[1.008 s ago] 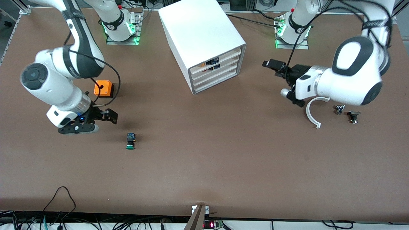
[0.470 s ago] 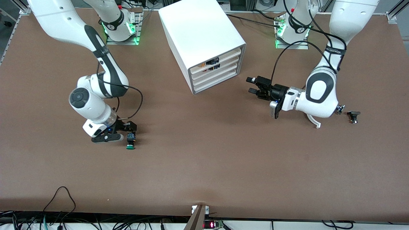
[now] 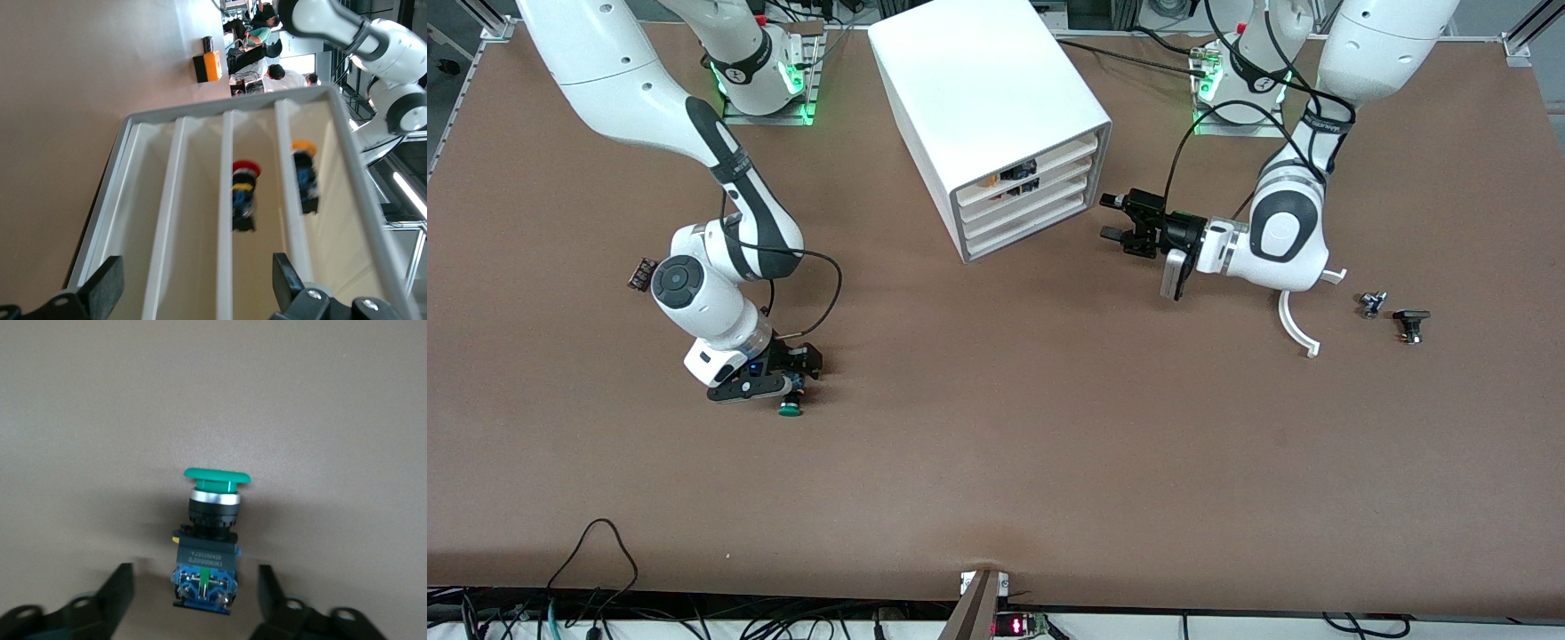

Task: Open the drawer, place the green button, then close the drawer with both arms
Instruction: 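Grasp the green button with the right gripper while the left gripper reaches the drawer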

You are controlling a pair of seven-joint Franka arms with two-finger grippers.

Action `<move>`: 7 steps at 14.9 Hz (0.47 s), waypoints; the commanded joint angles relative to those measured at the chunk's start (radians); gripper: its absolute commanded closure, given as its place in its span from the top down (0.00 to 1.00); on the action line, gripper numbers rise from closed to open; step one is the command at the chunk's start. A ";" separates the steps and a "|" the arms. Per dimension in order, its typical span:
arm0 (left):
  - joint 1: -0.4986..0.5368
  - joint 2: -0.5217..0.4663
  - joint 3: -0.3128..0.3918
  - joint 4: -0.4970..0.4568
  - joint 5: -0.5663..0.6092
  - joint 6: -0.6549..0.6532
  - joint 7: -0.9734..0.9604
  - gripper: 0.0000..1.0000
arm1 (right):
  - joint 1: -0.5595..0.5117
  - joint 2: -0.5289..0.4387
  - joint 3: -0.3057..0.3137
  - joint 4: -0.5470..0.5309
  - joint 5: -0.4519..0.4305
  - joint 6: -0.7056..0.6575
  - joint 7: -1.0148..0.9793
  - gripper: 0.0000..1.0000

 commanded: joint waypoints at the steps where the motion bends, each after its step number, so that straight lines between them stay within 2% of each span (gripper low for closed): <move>1: -0.001 -0.002 -0.023 -0.050 -0.049 0.033 0.071 0.96 | 0.001 -0.008 0.001 0.003 0.007 -0.001 -0.016 0.00; 4: -0.007 0.045 -0.048 -0.079 -0.128 0.070 0.187 0.91 | 0.001 -0.008 0.001 0.003 0.007 -0.001 -0.023 0.00; 5: -0.007 0.065 -0.074 -0.096 -0.174 0.094 0.233 0.91 | 0.001 -0.008 0.001 0.003 0.007 -0.001 -0.020 0.00; 7: -0.008 0.094 -0.084 -0.101 -0.222 0.096 0.301 0.91 | 0.001 -0.012 0.001 0.009 0.010 -0.002 -0.016 0.00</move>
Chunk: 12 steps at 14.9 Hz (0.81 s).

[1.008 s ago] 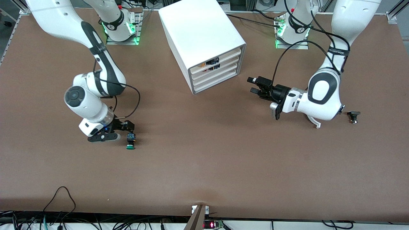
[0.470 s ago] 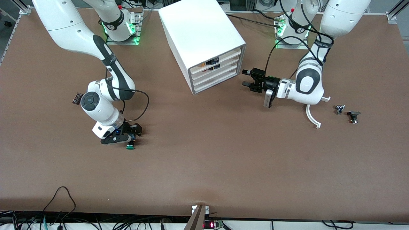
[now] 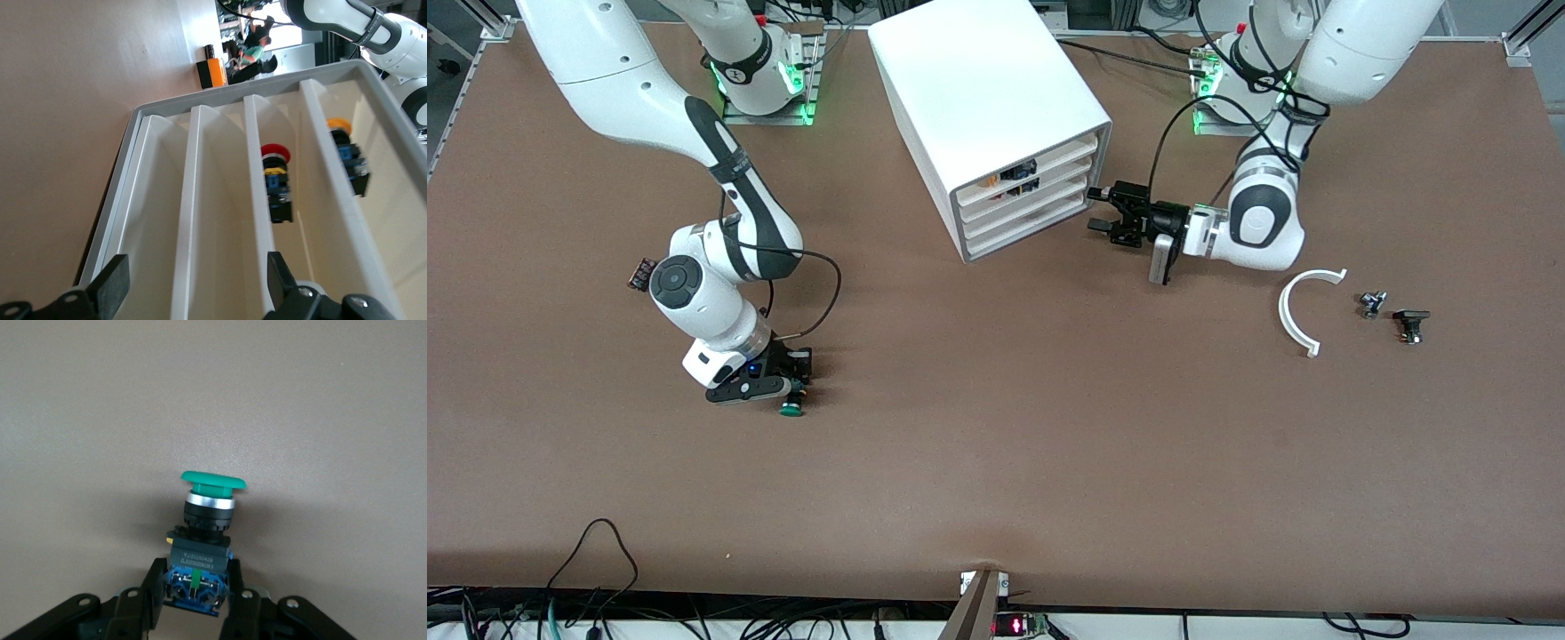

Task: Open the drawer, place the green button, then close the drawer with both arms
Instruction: 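Lift the green button with the right gripper while the left gripper grips the drawer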

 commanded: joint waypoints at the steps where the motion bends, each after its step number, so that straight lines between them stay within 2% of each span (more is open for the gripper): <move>1: -0.005 0.038 -0.019 -0.011 -0.070 0.018 0.095 0.89 | 0.002 -0.013 0.001 0.016 0.014 -0.013 -0.015 0.00; 2: -0.006 0.040 -0.025 -0.011 -0.073 0.019 0.095 0.79 | 0.002 -0.018 0.001 0.031 0.015 -0.048 0.004 0.00; 4: -0.009 0.046 -0.036 -0.011 -0.084 0.024 0.094 0.72 | 0.008 -0.028 0.001 0.064 0.015 -0.112 0.071 0.00; 8: -0.020 0.063 -0.054 -0.027 -0.096 0.053 0.095 0.69 | 0.031 -0.051 0.008 0.148 0.017 -0.247 0.229 0.00; 9: -0.020 0.063 -0.062 -0.029 -0.098 0.056 0.095 0.63 | 0.036 -0.061 0.019 0.178 0.017 -0.296 0.279 0.00; 10: -0.020 0.063 -0.065 -0.032 -0.098 0.056 0.095 0.54 | 0.045 -0.064 0.024 0.218 0.018 -0.359 0.321 0.00; 12: -0.020 0.063 -0.065 -0.032 -0.098 0.054 0.095 0.26 | 0.054 -0.064 0.030 0.306 0.017 -0.476 0.419 0.00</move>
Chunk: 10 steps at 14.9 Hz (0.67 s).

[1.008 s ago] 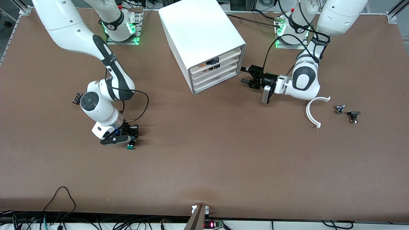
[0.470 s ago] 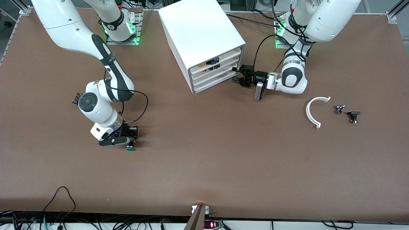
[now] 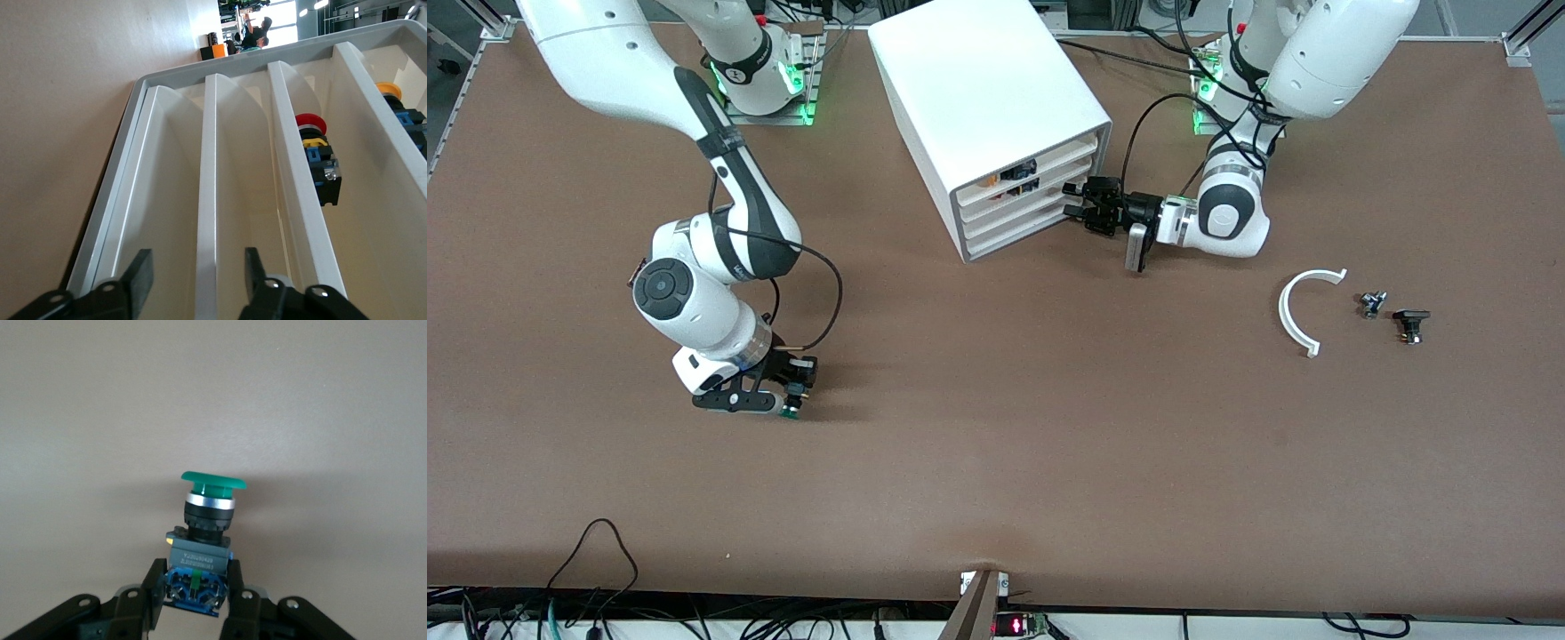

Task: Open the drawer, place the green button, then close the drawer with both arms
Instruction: 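Lift the green button with the right gripper while the left gripper grips the drawer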

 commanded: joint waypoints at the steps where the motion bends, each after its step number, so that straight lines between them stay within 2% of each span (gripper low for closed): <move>1: -0.002 -0.006 -0.010 -0.014 -0.033 0.013 0.034 0.17 | 0.022 -0.005 0.016 0.138 0.016 -0.165 0.129 0.00; 3: -0.003 -0.004 -0.010 -0.016 -0.033 0.013 0.034 0.08 | 0.041 -0.005 0.019 0.217 0.016 -0.228 0.214 0.00; 4: -0.008 0.008 -0.010 -0.022 -0.033 0.013 0.034 0.06 | 0.055 -0.006 0.019 0.240 0.016 -0.236 0.255 0.00; 5: -0.014 0.014 -0.010 -0.023 -0.033 0.015 0.035 0.00 | 0.071 -0.008 0.019 0.255 0.016 -0.235 0.294 0.00; 10: -0.008 0.004 -0.010 -0.033 -0.032 0.010 0.043 0.00 | 0.126 -0.017 0.067 0.317 0.011 -0.236 0.522 0.00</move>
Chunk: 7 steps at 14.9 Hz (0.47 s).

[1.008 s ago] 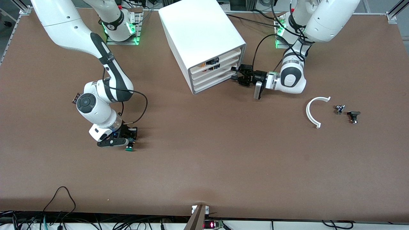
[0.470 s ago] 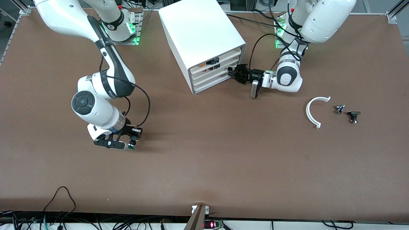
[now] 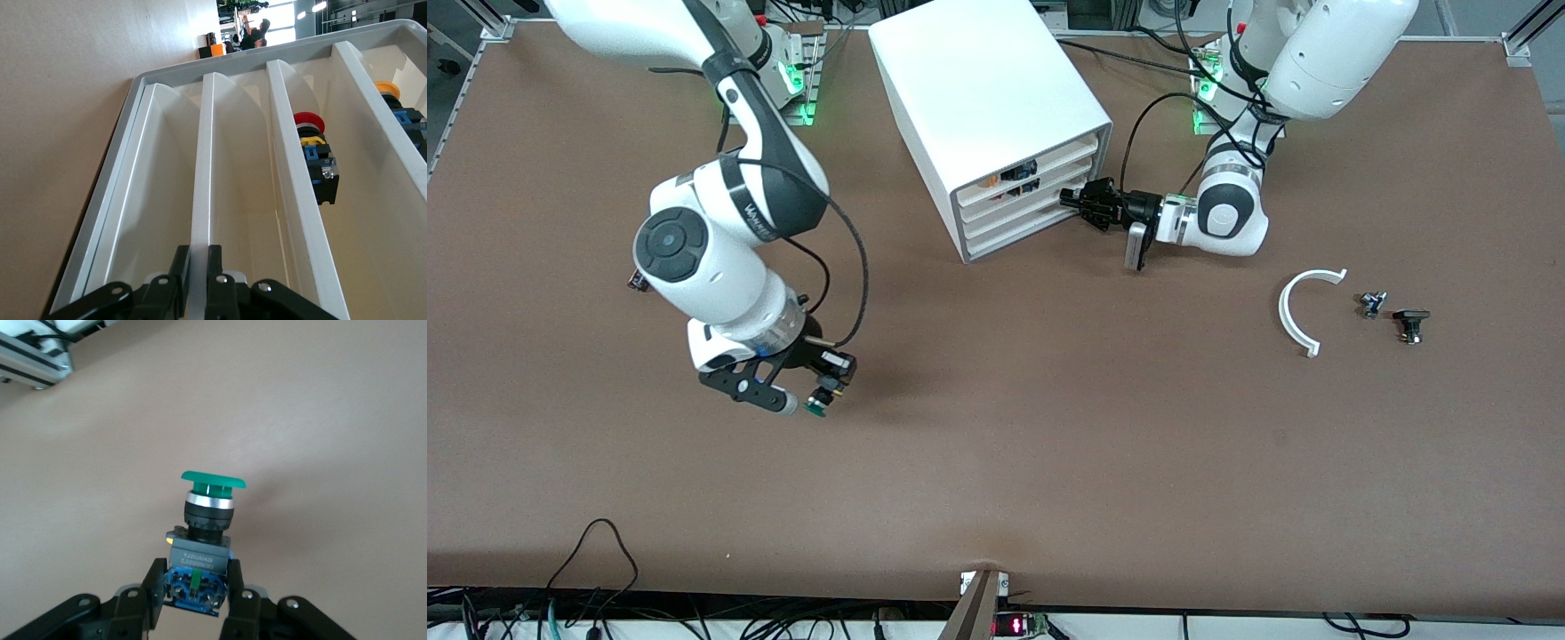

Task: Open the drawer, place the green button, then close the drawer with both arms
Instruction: 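Lift the green button with the right gripper while the left gripper grips the drawer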

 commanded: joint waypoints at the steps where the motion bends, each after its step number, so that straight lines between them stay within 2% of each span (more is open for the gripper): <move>1: -0.001 -0.006 -0.009 -0.023 -0.024 0.014 0.052 0.00 | 0.048 0.000 0.014 0.043 0.003 -0.024 0.150 0.00; 5: 0.016 -0.008 0.007 -0.004 -0.006 0.017 0.029 0.00 | 0.139 0.015 0.010 0.112 -0.005 -0.024 0.366 0.00; 7: 0.028 -0.008 0.021 0.044 0.072 0.019 -0.031 0.00 | 0.176 0.022 0.008 0.119 -0.029 -0.024 0.443 0.00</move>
